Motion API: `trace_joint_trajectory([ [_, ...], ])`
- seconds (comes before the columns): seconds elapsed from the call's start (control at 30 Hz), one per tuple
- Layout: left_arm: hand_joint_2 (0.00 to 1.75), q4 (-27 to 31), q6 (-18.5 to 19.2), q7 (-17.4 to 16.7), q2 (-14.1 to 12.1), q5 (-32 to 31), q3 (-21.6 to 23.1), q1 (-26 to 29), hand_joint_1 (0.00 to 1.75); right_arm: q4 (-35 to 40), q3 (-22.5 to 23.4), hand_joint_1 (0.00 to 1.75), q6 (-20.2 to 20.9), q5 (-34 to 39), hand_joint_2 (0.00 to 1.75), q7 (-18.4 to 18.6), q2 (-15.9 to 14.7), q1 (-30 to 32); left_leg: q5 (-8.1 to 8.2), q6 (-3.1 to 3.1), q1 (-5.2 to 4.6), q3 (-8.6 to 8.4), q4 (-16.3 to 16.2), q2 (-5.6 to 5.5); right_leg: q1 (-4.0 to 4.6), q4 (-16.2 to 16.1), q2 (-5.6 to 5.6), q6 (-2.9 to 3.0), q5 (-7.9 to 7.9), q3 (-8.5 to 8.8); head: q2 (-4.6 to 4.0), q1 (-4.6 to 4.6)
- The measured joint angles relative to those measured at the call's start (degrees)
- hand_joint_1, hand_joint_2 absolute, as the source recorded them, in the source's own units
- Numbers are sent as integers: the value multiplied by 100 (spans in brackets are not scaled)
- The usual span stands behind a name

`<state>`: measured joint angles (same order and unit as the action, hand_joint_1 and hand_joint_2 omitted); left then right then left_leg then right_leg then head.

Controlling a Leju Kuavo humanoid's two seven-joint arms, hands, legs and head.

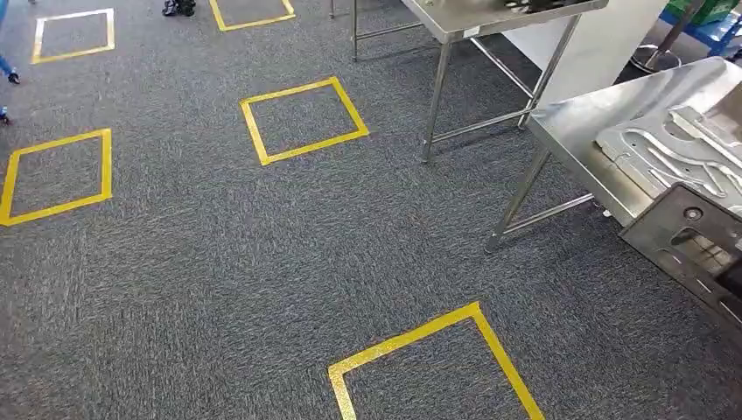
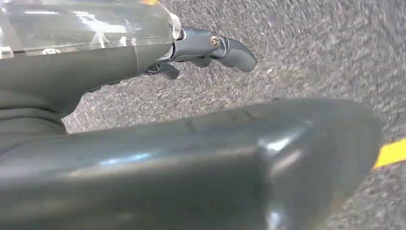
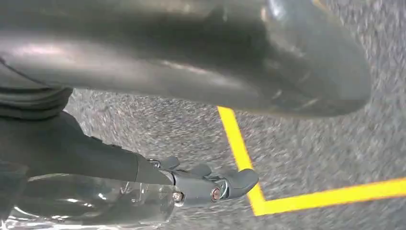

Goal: Take the parts from the cabinet and place them on the table.

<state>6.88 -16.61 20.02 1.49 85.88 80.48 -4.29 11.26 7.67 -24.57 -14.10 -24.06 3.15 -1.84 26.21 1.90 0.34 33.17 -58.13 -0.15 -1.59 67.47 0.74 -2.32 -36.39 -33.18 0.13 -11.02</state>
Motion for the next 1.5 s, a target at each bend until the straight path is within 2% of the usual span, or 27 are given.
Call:
trace_joint_trajectory([
  [0.07,0,0,0,-26,0,0,0,1,0,0,4,0,0,18,0,22,-2,20,7,23,-39,-2,-8,-136,30,778,-25,25,-213,-431,0,0],
  [0.1,0,0,-9,-50,0,-2,0,4,0,0,7,0,-2,26,0,24,-2,26,11,29,-50,-11,-12,-201,41,796,-32,45,-105,-479,0,0],
  [0.17,0,0,-20,-85,2,-4,0,11,0,0,11,0,-2,50,0,26,-2,37,14,28,-70,-44,-15,-359,54,83,-86,113,441,-224,0,0],
  [0.2,0,0,-24,-90,4,-4,0,4,0,0,11,0,-2,57,0,26,-4,39,19,21,-73,-60,-16,-433,71,-457,-207,161,735,1,0,0],
  [0.23,0,2,-26,-92,13,-4,0,1,0,0,15,0,-2,68,0,26,-9,49,22,14,-63,-52,-16,-484,79,-790,-450,212,789,131,0,0],
  [0.27,0,2,-26,-96,17,-4,0,-15,0,-2,20,0,-2,72,0,24,-20,54,34,-23,-99,-32,-51,-527,76,-881,-516,210,769,145,0,0],
  [0.37,0,2,-42,-101,22,-4,0,11,0,0,20,0,13,72,0,13,-20,14,0,-132,-36,-2,4,-666,121,-889,-361,244,782,161,0,-2],
  [0.4,0,0,-50,-98,20,-2,0,14,0,0,20,0,35,57,0,0,-13,11,17,-162,-77,2,-15,-693,38,-985,-276,294,825,208,0,0],
  [0.47,0,0,-61,-90,22,2,-2,15,0,0,20,0,52,14,0,-2,-13,32,286,-219,-77,154,-393,-213,46,-1029,-150,350,822,262,0,-2],
  [0.53,0,0,-63,-81,22,4,-13,-3,0,0,20,0,77,-28,0,4,-20,52,739,-293,-16,595,-1304,-74,70,-1027,4,372,802,277,-2,-2],
  [0.6,0,0,-63,-66,24,4,-22,13,0,0,20,0,85,-50,0,28,-20,49,820,-347,35,825,-1759,-44,71,-1023,134,357,775,297,0,-2],
  [0.63,0,0,-63,-57,24,4,-28,22,0,0,20,0,87,-59,0,37,-20,47,662,-363,52,735,-1576,-23,68,-1022,194,342,757,316,0,-2],
  [0.7,0,0,-63,-35,24,4,-44,17,0,0,17,0,107,-90,0,42,-20,45,154,-370,70,230,-614,98,55,-1017,316,301,706,386,0,-2],
  [0.73,0,0,-63,-24,26,4,-52,9,0,0,17,0,120,-98,0,44,-22,44,-5,-346,63,-26,-138,352,70,-1015,362,266,677,424,0,-2],
  [0.77,0,0,-63,-11,28,4,-59,-13,0,0,17,0,118,-127,0,52,-22,44,79,-309,-10,-71,-26,414,111,-994,410,221,641,426,0,-2],
  [0.9,0,0,-76,42,35,4,-225,21,0,0,-9,0,118,-249,0,118,-28,-42,44,-133,-22,-32,9,192,91,-1019,575,96,621,474,-2,0],
  [0.93,0,0,-76,39,44,4,-265,36,0,0,-20,0,118,-276,0,133,-37,-55,9,-84,16,-80,65,146,48,-959,464,66,548,482,0,0],
  [0.97,0,0,-81,31,42,7,-313,36,0,0,-26,0,118,-304,0,144,-42,-59,3,-58,13,-84,81,94,43,-726,190,62,375,377,0,2],
  [1.0,0,0,-92,9,44,7,-332,23,0,0,-37,0,120,-328,0,162,-42,-61,-4,-39,10,-76,81,51,37,-303,74,67,144,169,0,4],
  [1.07,0,0,-101,-37,48,7,-348,19,0,0,-46,0,122,-350,0,199,-42,-62,6,-14,-17,-78,78,-66,39,610,-20,61,-220,-298,0,2],
  [1.1,0,0,-103,-57,48,4,-367,21,0,0,-46,0,122,-354,0,223,-44,-68,10,-9,-27,-84,69,-141,40,829,-29,62,-216,-437,0,2],
  [1.13,0,0,-103,-79,48,4,-385,30,0,0,-48,0,122,-358,0,234,-44,-69,17,-7,-29,-98,64,-218,40,745,-37,71,-45,-441,0,4],
  [1.2,0,0,-103,-83,44,4,-420,38,0,0,-48,0,118,-358,0,247,-44,-70,36,-27,-30,-132,43,-371,37,-90,-104,113,550,-131,0,2],
  [1.23,0,0,-103,-83,42,4,-424,36,0,0,-48,0,112,-352,0,247,-44,-75,52,-48,-28,-143,32,-437,31,-611,-247,141,823,77,0,4],
  [1.27,0,0,-101,-81,42,4,-424,25,0,-2,-46,0,105,-330,0,260,-59,-67,68,-75,-55,-128,9,-476,42,-801,-508,161,756,145,-2,4],
  [1.37,0,0,-92,-79,7,2,-426,19,0,-2,-46,0,87,-304,0,260,-59,-83,55,-174,-17,-72,29,-593,66,-872,-412,193,747,151,0,4],
  [1.5,0,0,-92,-76,4,2,-426,21,0,-2,-46,0,85,-304,0,260,-59,-83,52,-179,-16,-72,33,-602,68,-872,-406,197,747,152,0,4],
])
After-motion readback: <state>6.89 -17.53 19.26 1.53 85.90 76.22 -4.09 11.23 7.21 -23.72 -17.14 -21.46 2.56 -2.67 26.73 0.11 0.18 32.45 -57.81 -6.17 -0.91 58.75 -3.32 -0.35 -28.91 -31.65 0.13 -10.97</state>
